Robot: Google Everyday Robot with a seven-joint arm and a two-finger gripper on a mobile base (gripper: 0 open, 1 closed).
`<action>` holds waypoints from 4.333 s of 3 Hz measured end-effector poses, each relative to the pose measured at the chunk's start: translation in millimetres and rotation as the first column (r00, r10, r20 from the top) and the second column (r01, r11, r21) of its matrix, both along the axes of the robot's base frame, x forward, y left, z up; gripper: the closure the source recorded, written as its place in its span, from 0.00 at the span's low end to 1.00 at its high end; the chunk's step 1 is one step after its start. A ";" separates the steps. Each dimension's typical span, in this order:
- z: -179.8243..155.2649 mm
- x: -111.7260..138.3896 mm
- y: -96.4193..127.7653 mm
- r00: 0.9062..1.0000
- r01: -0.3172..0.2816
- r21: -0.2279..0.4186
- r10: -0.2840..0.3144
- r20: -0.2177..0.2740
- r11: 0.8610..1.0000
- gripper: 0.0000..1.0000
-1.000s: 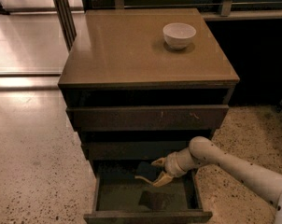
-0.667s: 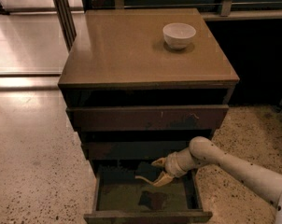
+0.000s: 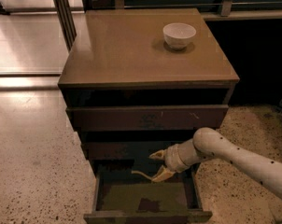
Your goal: Pick sponge from bottom drawer and place on counter
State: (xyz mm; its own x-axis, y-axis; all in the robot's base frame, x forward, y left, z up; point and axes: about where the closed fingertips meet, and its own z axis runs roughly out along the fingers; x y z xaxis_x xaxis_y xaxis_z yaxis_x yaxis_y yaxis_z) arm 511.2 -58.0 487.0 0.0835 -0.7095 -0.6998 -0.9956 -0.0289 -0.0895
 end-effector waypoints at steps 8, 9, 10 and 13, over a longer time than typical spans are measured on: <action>385.7 37.8 -12.9 0.983 0.172 0.021 -0.173 0.056 0.985 1.00; 385.7 37.8 -12.9 0.983 0.172 0.021 -0.173 0.056 0.985 1.00; 386.6 56.3 -19.8 0.965 0.255 0.033 -0.256 0.062 0.966 1.00; 369.0 175.1 -21.8 0.939 0.327 0.087 -0.334 0.082 0.941 1.00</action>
Offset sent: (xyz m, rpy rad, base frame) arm -0.0358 0.0064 0.3197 -0.1720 -0.0093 -0.0715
